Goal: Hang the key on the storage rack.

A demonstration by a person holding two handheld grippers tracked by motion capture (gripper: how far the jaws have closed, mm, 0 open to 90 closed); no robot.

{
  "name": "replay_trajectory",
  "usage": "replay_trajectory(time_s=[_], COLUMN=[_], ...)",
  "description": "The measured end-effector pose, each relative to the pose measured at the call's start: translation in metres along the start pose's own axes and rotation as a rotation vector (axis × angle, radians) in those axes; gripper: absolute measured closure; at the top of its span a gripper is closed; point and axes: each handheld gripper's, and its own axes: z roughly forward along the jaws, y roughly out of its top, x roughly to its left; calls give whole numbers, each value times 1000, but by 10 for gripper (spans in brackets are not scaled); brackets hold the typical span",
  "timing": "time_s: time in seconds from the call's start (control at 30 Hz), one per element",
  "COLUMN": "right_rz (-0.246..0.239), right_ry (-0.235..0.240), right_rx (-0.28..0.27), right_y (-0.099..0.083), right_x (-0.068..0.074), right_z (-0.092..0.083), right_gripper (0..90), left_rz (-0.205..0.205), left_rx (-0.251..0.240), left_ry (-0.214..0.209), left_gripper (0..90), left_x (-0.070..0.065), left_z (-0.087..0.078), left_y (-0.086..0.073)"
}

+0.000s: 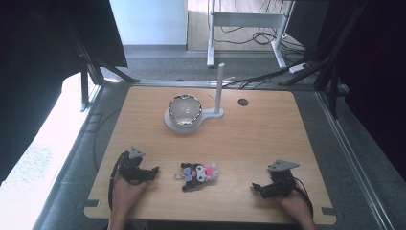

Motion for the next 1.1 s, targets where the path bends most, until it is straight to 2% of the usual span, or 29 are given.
replay_trajectory(time_s=[0.2, 0.6, 1.1], right_rz=[-1, -71, -164], right_ry=[4, 29, 108], right_rx=[15, 38, 69], right_y=[2, 14, 44], right_x=[-1, 0, 6], right_z=[0, -8, -1], right_gripper=[0, 0, 0], left_rz=[0, -6, -6], left_rx=[0, -4, -4], left_ry=[1, 8, 12], left_gripper=[6, 16, 23], left_x=[0, -1, -2], left_z=[0, 0, 0], left_y=[0, 0, 0])
